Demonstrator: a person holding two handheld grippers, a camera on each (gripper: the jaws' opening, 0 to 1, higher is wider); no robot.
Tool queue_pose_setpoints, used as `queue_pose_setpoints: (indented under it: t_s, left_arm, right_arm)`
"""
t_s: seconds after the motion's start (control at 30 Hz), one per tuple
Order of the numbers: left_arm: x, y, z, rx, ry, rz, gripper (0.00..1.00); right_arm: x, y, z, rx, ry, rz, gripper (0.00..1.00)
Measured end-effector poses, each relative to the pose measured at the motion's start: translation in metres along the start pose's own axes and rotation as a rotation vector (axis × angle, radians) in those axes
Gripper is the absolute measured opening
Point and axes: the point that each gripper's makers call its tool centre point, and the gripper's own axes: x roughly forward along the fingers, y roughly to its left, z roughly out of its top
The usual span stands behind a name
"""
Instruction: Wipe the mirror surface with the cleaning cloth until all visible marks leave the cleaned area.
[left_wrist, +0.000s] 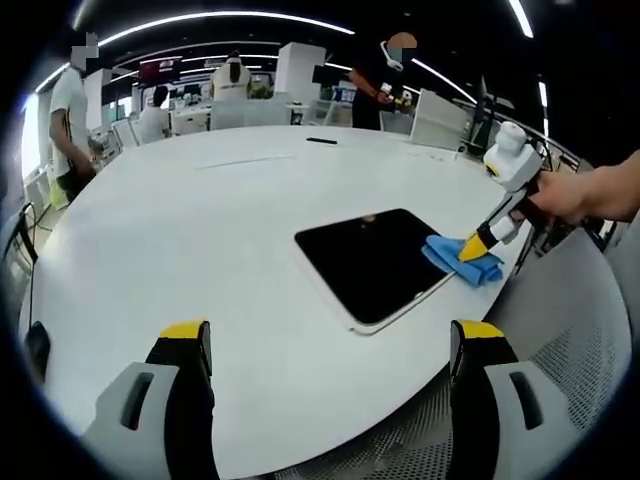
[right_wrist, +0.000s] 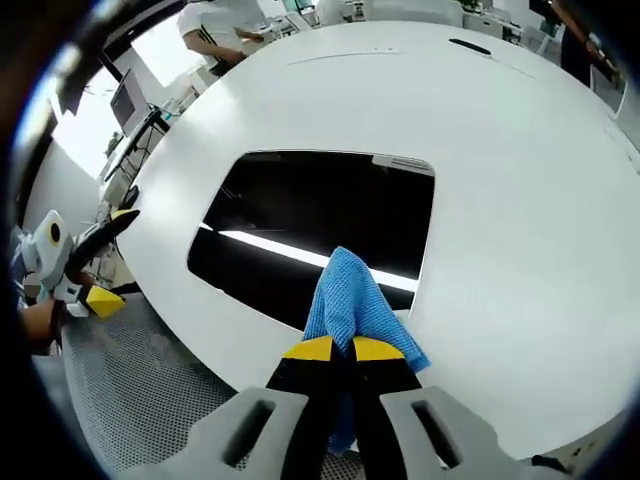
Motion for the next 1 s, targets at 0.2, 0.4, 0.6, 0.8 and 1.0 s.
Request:
queue_pose_setpoints:
  t_s: [0.2,0.4,0.6,0.8,1.0]
  left_arm:
    - [0.000,0.000,-0.001,0.000,0.001,0.000,0.99]
    - [0.001,0.000,-0.001,0.001,0.003,-0.001,0.99]
    - [0.001,0.000,-0.001,0.000,0.003,-0.002,0.99]
    - [0.001,0.000,-0.001,0.003,0.002,-0.001,0.99]
    - [0.001,0.000,0.000,-0.001,-0.002,-0.001,0.99]
  right_arm:
    - [-0.001,-0.004,-0.001,0.012,-0.004,-0.003,0.00]
    - [-0.002,-0.008,-0.001,0.029,-0.006,-0.006,0.00]
    - [-0.002,-0.009,0.000,0.039,-0.005,-0.009,0.00]
    - [0.001,-0.012,0.007,0.031,-0.010,-0.025,0.00]
    - [0.004,-0.015,0.014,0.029,-0.007,-0.031,0.00]
